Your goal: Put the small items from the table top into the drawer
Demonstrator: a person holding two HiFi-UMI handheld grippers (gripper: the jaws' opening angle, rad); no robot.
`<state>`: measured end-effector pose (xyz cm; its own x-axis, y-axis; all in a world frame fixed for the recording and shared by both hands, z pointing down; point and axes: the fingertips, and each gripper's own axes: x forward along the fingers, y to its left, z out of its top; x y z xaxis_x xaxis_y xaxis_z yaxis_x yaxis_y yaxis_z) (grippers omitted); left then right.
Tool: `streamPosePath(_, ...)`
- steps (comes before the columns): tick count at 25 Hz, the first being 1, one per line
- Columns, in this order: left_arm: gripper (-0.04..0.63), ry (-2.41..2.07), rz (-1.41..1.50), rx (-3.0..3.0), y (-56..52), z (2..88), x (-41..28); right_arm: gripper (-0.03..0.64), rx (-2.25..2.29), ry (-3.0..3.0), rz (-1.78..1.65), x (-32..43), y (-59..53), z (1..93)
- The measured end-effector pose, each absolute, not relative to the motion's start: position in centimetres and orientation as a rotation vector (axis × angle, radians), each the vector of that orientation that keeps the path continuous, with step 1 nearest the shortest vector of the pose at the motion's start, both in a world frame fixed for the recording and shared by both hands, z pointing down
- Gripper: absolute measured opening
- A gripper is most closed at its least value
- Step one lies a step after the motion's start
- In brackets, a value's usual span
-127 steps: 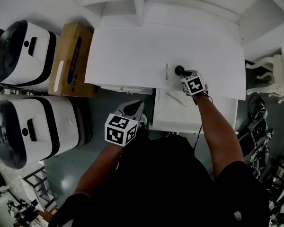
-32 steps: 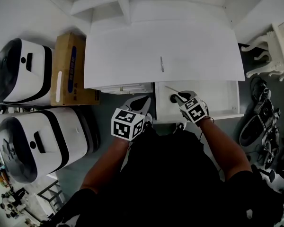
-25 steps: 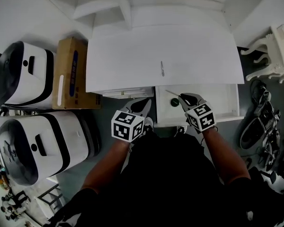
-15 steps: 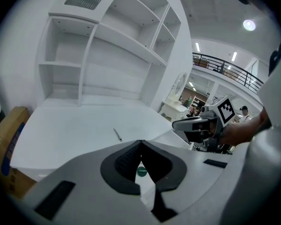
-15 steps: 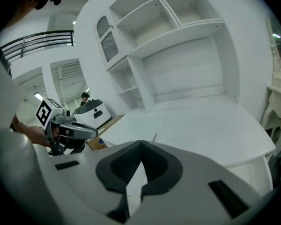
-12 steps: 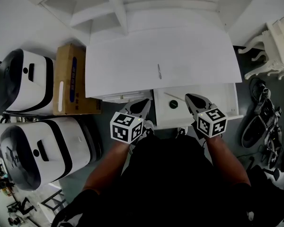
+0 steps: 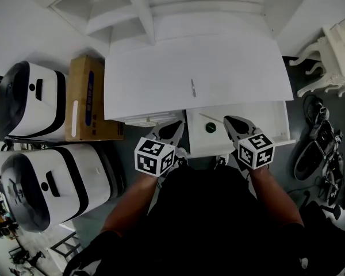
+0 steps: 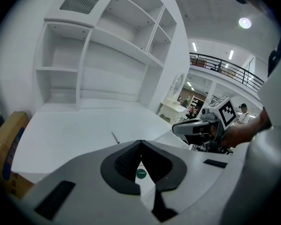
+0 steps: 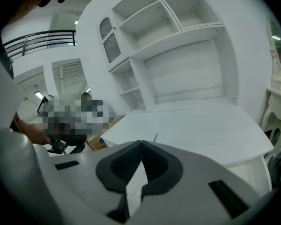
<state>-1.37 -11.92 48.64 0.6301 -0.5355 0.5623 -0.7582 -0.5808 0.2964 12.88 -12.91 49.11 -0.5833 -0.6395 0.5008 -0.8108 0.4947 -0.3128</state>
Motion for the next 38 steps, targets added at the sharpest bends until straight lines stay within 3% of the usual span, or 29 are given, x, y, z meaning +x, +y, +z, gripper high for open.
streamPosePath(23, 0.004, -1.056, 0.602, 2.282, -11.7, 50.0, -2.3, 0.028, 1.167, -2.407, 0.768, 11.6, -12.6, 50.6)
streamPosePath(38, 0.005, -1.088, 0.617, 2.225, -11.1, 51.8, -4.8, 0.029, 1.034, -2.279, 0.623, 6.1, -17.5, 56.8)
